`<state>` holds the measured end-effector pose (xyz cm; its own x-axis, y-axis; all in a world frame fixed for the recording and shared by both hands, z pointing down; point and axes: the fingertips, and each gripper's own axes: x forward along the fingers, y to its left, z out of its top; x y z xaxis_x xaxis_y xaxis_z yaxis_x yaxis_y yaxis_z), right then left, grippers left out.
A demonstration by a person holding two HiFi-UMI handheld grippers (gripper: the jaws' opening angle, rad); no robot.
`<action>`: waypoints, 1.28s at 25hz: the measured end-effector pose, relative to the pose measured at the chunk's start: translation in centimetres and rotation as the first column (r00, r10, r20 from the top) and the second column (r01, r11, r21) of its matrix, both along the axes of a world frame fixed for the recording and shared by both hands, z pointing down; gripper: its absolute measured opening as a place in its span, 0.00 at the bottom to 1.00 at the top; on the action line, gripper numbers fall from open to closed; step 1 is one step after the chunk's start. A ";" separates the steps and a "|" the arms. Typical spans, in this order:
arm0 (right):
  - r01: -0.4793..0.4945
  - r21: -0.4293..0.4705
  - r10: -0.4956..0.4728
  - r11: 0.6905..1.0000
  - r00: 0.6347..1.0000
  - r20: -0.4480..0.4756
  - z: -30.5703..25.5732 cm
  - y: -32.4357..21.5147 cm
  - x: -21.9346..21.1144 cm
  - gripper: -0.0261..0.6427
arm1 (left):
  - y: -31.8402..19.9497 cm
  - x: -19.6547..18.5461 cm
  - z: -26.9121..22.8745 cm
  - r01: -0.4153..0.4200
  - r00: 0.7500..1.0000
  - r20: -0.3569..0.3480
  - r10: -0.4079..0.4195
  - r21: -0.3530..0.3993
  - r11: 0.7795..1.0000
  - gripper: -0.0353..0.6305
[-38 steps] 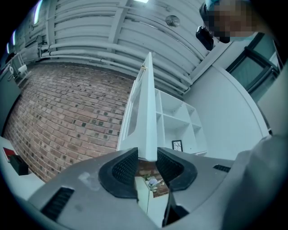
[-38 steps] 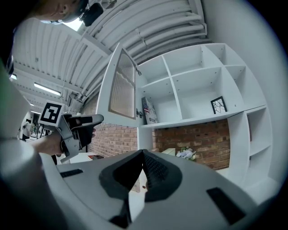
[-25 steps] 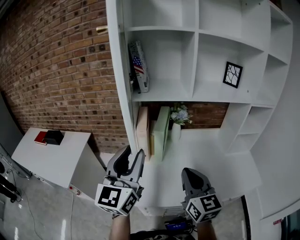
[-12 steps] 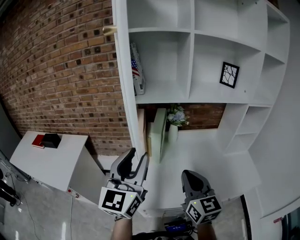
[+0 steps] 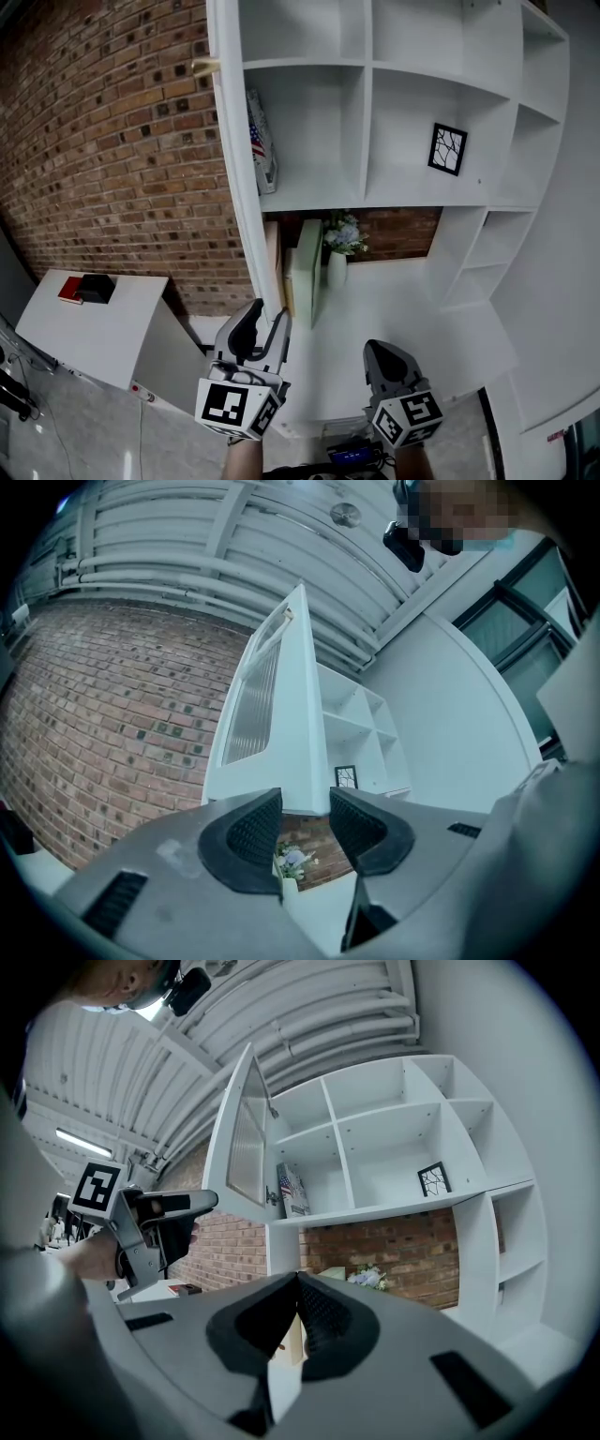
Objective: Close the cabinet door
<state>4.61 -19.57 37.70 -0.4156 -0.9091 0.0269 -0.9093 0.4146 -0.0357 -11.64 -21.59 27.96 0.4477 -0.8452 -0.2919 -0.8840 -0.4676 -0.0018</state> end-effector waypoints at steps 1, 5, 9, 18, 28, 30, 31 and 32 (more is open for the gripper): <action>0.000 0.001 0.000 1.000 1.000 0.001 0.0 0.0 0.0 0.04 | 0.0 0.1 0.0 0.000 1.000 0.001 0.000 0.000 1.000 0.28; -0.002 0.006 0.002 1.000 1.000 0.003 -0.1 0.1 0.0 0.04 | 0.0 0.4 0.1 0.001 1.000 0.003 -0.001 0.015 1.000 0.29; -0.017 0.001 0.017 1.000 1.000 0.001 0.2 0.0 0.8 0.04 | -0.2 0.7 0.0 0.002 1.000 -0.001 -0.002 0.018 1.000 0.29; -0.060 -0.004 0.060 0.998 0.998 -0.003 0.2 0.1 2.5 0.04 | -0.7 1.9 0.0 0.011 1.000 0.011 -0.012 0.050 0.999 0.30; -0.093 -0.011 0.093 0.996 0.996 0.002 0.3 -0.9 4.4 0.04 | -1.9 4.3 -0.1 -0.007 0.999 0.045 0.005 0.044 0.999 0.30; -0.101 -0.011 0.101 0.995 0.995 0.005 0.5 -1.2 5.1 0.04 | -2.0 4.9 -0.3 -0.022 0.999 0.041 0.020 0.056 0.998 0.30; -0.105 -0.013 0.106 0.994 0.994 0.006 0.6 -1.4 5.4 0.04 | -2.1 5.3 -0.4 -0.030 0.999 0.042 0.028 0.060 0.998 0.30; -0.109 -0.015 0.109 0.994 0.994 0.007 0.7 -1.5 5.6 0.04 | -2.2 5.7 -0.4 -0.038 0.998 0.045 0.035 0.064 0.997 0.30</action>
<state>10.22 -21.09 38.41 -0.3139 -0.9487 0.0377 -0.9488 0.3120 -0.0484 -5.91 -23.76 27.52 0.4911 -0.8082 -0.3249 -0.8649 -0.4969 -0.0712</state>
